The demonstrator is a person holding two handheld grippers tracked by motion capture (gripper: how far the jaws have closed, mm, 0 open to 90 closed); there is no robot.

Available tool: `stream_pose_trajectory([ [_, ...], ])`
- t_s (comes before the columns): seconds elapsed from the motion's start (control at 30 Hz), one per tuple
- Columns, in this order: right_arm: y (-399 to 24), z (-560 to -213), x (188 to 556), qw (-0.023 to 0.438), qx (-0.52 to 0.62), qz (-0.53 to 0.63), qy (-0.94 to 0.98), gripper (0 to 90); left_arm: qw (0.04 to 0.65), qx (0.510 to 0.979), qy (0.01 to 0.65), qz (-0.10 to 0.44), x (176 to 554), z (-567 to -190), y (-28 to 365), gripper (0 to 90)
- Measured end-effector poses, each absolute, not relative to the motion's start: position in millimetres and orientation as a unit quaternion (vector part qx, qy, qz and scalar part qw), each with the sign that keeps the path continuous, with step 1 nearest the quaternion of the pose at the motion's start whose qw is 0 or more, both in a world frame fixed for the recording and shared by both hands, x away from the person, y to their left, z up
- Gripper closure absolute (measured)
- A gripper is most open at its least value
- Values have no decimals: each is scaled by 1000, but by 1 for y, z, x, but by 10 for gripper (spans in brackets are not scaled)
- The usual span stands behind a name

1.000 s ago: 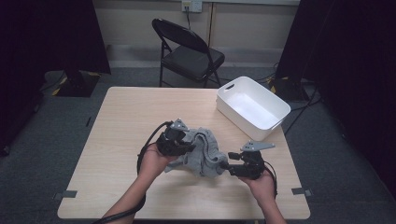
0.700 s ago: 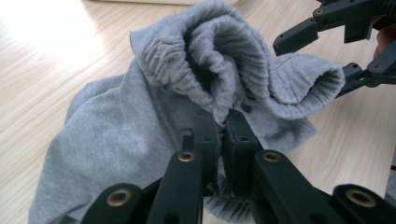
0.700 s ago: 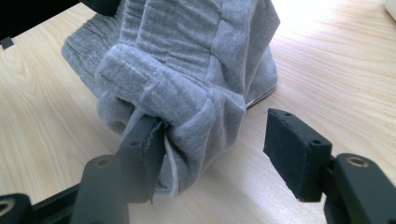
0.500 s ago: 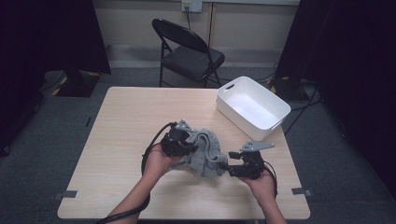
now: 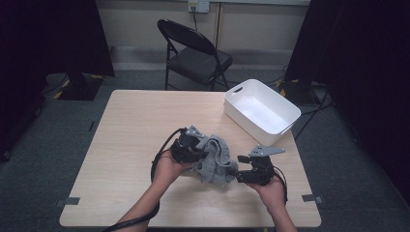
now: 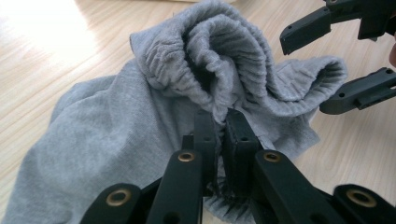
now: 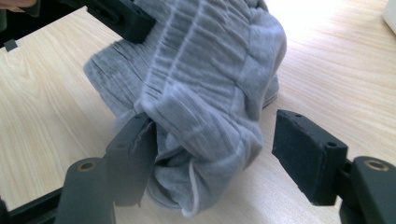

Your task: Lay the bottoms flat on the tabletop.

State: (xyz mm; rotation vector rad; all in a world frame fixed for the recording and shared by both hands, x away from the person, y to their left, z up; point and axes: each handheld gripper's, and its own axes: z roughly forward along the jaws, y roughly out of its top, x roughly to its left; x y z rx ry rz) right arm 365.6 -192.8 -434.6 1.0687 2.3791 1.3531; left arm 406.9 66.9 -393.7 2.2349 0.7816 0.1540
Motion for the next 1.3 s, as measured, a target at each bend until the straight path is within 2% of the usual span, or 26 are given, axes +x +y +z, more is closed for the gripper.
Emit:
stream_pose_trajectory([
  [0.4,-190,-436,366,97,357,463,805,340,377,876,295,56,406,-398,53,844],
  [0.5,-189,-438,366,93,357,462,806,397,380,876,292,56,405,-399,51,840],
  [0.57,-190,-438,367,89,358,463,806,481,381,875,292,56,405,-399,51,834],
  [0.77,-192,-441,367,82,360,458,808,609,388,873,289,57,404,-399,51,811],
  [0.93,-193,-444,368,76,365,456,808,690,389,874,286,57,403,-399,53,720],
  [1.0,-193,-445,368,75,365,455,809,717,393,871,288,60,403,-399,54,644],
  [1.13,-193,-446,369,72,367,453,809,746,399,870,282,69,401,-399,59,522],
  [1.3,-195,-447,370,72,371,452,808,775,407,867,276,77,396,-399,70,412],
])
